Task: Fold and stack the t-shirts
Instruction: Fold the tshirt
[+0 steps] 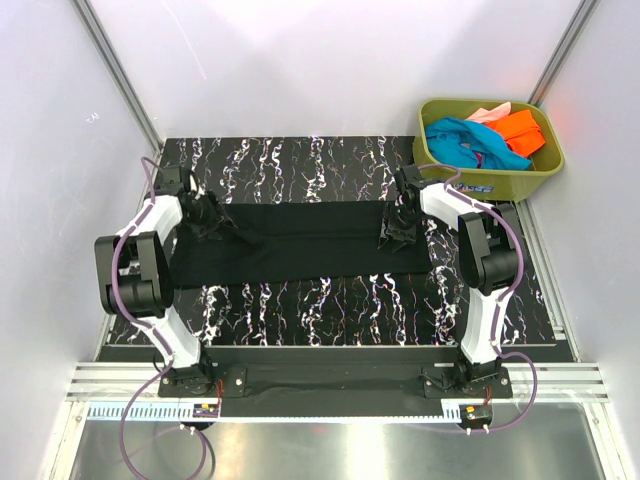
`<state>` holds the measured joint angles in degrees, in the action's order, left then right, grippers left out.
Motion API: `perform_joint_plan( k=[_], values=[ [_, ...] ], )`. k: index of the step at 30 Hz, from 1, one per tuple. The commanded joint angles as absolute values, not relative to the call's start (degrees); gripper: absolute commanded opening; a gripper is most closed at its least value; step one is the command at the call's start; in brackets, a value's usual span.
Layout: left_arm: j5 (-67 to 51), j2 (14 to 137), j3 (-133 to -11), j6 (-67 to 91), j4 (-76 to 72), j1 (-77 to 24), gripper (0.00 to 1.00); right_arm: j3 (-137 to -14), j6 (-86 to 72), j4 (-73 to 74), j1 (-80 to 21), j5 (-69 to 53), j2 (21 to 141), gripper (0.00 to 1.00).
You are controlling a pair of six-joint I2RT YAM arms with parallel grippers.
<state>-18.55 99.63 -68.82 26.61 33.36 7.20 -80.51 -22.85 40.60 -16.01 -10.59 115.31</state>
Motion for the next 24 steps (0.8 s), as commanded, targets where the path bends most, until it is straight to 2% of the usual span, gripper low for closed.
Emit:
perform_joint_plan(
  k=[1, 2, 3, 5, 7, 12, 16, 18, 20, 22, 23, 24],
  values=[
    [-18.2, 101.1, -73.2, 28.7, 32.3, 6.9, 0.51, -79.8, -21.5, 39.9, -16.0, -8.8, 116.3, 0.53],
    [-18.6, 101.8, -74.1, 28.8, 32.4, 6.8, 0.44, -79.5, -21.5, 39.8, -16.0, -8.8, 116.3, 0.53],
    [-18.8, 102.1, -74.5, 28.9, 32.6, 6.3, 0.29, -79.5, -21.4, 39.9, -16.1, -8.8, 116.2, 0.53],
    [-18.3, 102.2, -75.5, 28.7, 32.8, 5.5, 0.17, -79.5, -21.3, 39.9, -16.0, -8.5, 116.3, 0.53],
    [-16.9, 102.0, -77.3, 27.5, 33.7, 3.7, 0.11, -79.5, -21.3, 39.9, -16.0, -8.5, 116.4, 0.53],
    [-12.8, 105.3, -83.7, 25.5, 37.6, 0.3, 0.1, -80.3, -21.4, 40.0, -16.0, -8.5, 116.8, 0.52],
    [-13.3, 109.8, -90.4, 25.4, 38.4, -2.6, 0.16, -81.1, -21.2, 40.2, -16.0, -8.2, 117.3, 0.53],
    [-13.5, 112.6, -93.3, 25.1, 39.9, -4.1, 0.25, -81.3, -21.2, 40.3, -16.0, -8.1, 117.4, 0.53],
    [-12.8, 116.0, -97.7, 24.6, 41.5, -4.9, 0.41, -81.6, -21.0, 40.5, -16.1, -8.0, 117.8, 0.53],
    [-10.2, 116.8, -99.9, 24.3, 42.5, -5.4, 0.52, -82.0, -21.1, 40.8, -16.0, -8.0, 117.7, 0.53],
    [-8.9, 116.4, -100.9, 24.0, 43.5, -5.4, 0.61, -82.1, -20.9, 41.0, -16.1, -7.9, 117.6, 0.53],
    [-7.3, 115.3, -100.8, 23.6, 43.3, -5.4, 0.65, -82.3, -20.8, 41.1, -16.0, -7.8, 117.6, 0.53]
  ],
)
